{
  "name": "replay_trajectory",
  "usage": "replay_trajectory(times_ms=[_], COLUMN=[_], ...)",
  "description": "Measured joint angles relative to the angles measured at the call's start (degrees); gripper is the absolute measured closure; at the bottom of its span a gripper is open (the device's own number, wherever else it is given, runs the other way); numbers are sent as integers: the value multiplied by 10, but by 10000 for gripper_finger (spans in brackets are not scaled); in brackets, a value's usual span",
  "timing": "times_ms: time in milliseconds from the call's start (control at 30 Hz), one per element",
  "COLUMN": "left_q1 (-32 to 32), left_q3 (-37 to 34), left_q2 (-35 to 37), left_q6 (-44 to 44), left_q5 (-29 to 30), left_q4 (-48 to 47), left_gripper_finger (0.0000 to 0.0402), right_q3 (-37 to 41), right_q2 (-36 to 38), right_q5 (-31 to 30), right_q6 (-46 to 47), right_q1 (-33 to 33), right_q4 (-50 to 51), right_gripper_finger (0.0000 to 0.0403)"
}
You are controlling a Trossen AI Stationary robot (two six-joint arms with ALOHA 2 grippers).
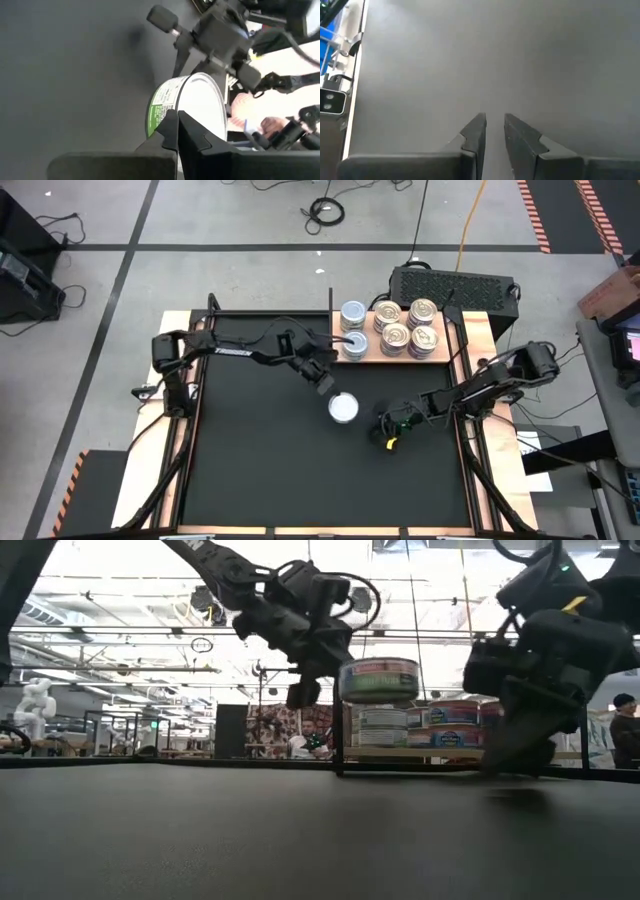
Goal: Stack canned seafood by type on shelf
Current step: Stack the green tuna can on top of the other green tuna can on the shelf
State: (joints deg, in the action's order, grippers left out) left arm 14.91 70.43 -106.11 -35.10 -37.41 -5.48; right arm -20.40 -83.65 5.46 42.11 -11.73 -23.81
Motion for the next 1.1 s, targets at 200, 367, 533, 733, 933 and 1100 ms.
replay_trajectory(times_ms=[200,367,533,733,933,1100], left_q1=[8,48,101,157,162,170], left_q3=[-5,-60,-121,-130,-130,-130], left_q2=[56,95,119,102,97,94], left_q6=[53,54,26,100,134,141], left_q5=[47,24,-17,4,36,53], left_q4=[-87,-73,-16,-80,-108,-133], left_gripper_finger=[401,402,402,402,389,332], right_q3=[35,47,47,47,47,47], right_q2=[57,100,124,132,132,132], right_q5=[-12,-38,-41,-41,-42,-45], right_q6=[7,7,3,16,23,16], right_q1=[0,1,1,1,1,2], right_q4=[-2,-2,-1,-1,1,1], right_gripper_finger=[339,339,339,339,339,339])
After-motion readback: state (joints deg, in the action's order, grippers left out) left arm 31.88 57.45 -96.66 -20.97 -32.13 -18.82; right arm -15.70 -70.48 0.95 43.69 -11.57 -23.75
